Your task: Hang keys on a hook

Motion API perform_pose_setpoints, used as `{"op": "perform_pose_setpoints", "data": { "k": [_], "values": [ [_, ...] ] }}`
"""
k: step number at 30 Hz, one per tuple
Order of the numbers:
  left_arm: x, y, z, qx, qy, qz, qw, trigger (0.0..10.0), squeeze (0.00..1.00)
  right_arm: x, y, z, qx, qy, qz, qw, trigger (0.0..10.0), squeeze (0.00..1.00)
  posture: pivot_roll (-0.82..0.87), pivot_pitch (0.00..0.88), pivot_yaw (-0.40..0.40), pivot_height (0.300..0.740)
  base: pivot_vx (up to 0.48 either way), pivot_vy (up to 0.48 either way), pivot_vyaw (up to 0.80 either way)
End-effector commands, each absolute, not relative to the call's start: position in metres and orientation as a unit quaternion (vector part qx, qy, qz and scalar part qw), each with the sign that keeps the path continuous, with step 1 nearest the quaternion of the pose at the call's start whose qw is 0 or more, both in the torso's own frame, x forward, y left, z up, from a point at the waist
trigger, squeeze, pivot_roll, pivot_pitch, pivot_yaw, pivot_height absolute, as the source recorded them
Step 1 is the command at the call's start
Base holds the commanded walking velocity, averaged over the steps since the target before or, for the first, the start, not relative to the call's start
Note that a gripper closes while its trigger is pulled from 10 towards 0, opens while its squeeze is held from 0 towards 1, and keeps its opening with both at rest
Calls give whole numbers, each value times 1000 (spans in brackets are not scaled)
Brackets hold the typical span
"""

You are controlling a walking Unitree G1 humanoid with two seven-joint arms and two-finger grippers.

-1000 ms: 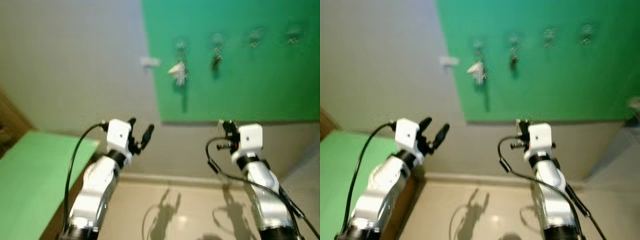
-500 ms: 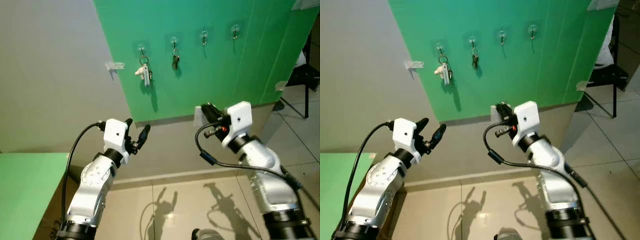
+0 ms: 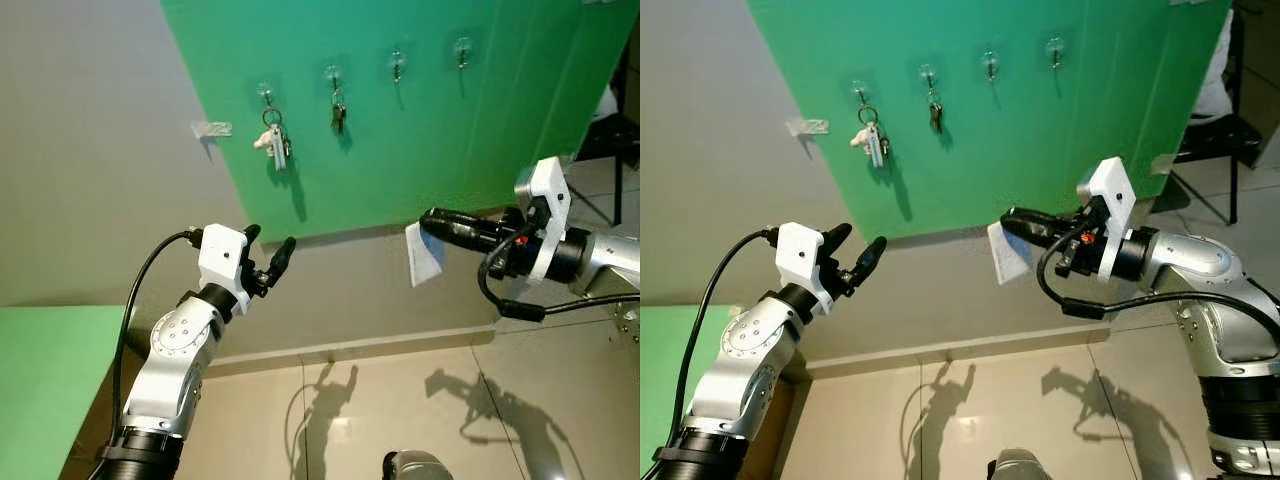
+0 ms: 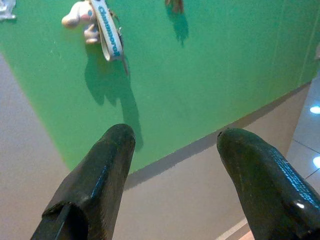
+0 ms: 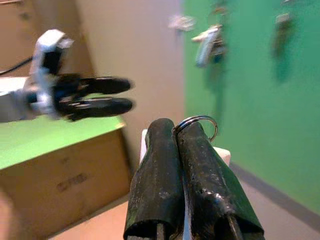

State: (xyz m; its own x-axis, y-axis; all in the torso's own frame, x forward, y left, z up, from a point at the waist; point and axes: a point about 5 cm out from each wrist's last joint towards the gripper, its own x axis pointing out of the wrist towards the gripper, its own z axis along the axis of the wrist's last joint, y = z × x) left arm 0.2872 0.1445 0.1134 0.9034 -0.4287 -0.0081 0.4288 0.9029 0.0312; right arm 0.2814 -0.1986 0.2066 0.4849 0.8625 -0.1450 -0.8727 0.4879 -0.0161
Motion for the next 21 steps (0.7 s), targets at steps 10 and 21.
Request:
{"op": "perform_pose_setpoints", "data": {
  "k": [10, 21],
  "values": [
    [284, 143, 111, 15, 11, -230, 973, 10000, 0, 268, -185, 236, 1, 41, 607, 794, 0, 0, -224, 52, 132, 740, 0, 0, 0],
    [284, 142, 111, 14, 13, -233, 972, 10000, 0, 284, -184, 234, -47, 30, 520, 852, 0, 0, -226, 53, 132, 740, 0, 0, 0]
  ]
}}
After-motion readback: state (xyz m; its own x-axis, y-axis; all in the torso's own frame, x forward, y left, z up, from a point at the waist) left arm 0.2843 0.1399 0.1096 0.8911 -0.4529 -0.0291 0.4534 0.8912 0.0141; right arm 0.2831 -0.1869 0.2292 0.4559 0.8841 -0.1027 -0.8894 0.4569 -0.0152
